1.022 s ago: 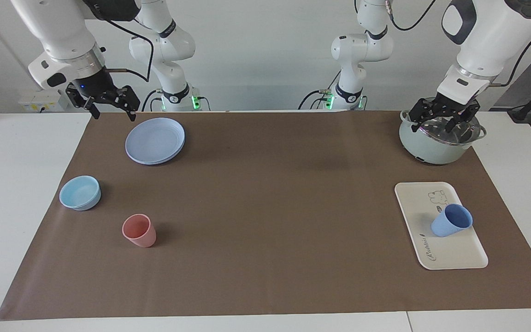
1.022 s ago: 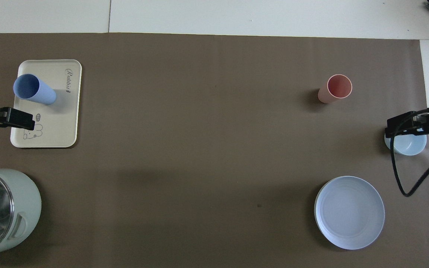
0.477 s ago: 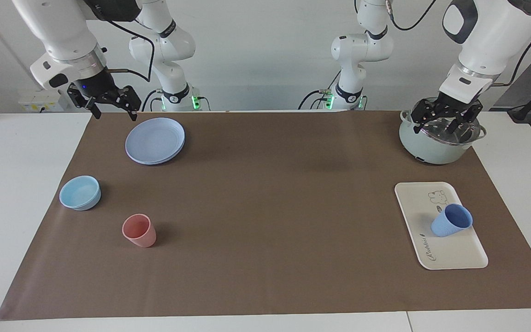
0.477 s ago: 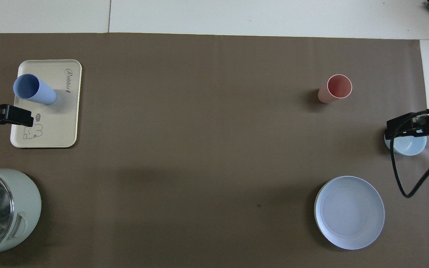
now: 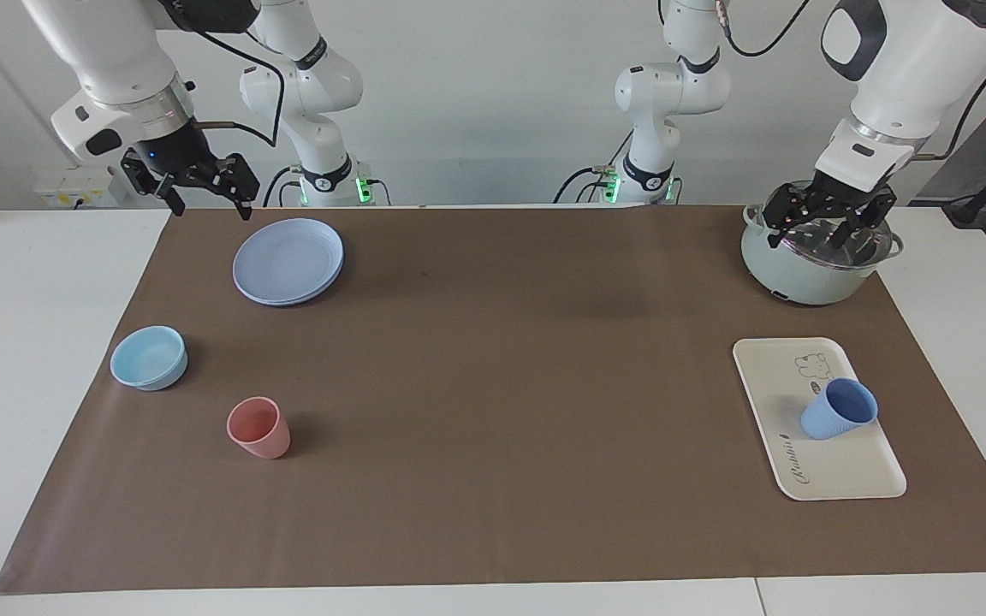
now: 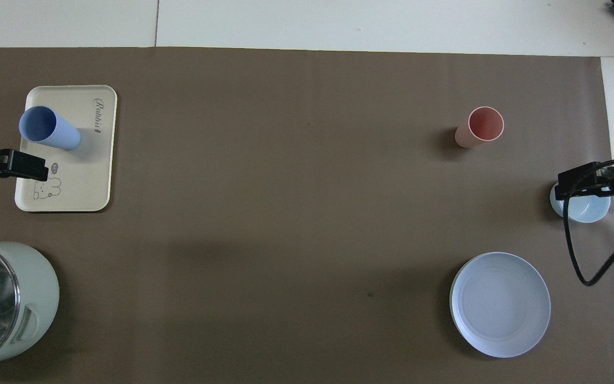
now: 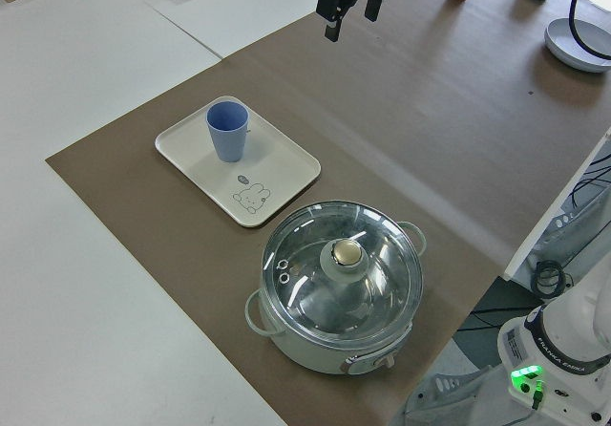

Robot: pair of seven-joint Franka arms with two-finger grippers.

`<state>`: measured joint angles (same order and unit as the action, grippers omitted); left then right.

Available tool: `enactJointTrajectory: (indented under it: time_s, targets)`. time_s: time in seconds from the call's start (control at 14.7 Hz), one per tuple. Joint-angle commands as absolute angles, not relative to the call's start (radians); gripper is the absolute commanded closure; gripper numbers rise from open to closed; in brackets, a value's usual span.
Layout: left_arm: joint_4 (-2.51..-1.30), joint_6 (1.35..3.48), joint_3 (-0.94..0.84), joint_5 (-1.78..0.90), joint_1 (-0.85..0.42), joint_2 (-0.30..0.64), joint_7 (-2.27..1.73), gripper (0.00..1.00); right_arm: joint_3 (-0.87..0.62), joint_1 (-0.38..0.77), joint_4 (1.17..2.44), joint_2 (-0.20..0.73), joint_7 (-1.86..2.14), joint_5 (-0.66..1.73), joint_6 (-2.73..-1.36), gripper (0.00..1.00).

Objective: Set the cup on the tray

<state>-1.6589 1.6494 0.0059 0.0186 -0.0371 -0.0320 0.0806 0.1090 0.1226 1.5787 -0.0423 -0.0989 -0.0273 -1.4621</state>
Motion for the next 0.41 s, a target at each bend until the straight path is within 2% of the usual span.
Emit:
enactJointTrajectory:
  time_s: [0.0,0.34]
  targets:
    - [-1.671,1.655,0.002,0.037,-0.031,-0.051,0.077,0.00,0.103,0.114,1.594,-0.057,-0.091,-0.031,-1.476,0.00]
    - [-1.671,1.658,0.002,0.037,-0.029,-0.051,0.077,0.00,0.104,0.114,1.595,-0.057,-0.086,-0.029,-1.474,0.00]
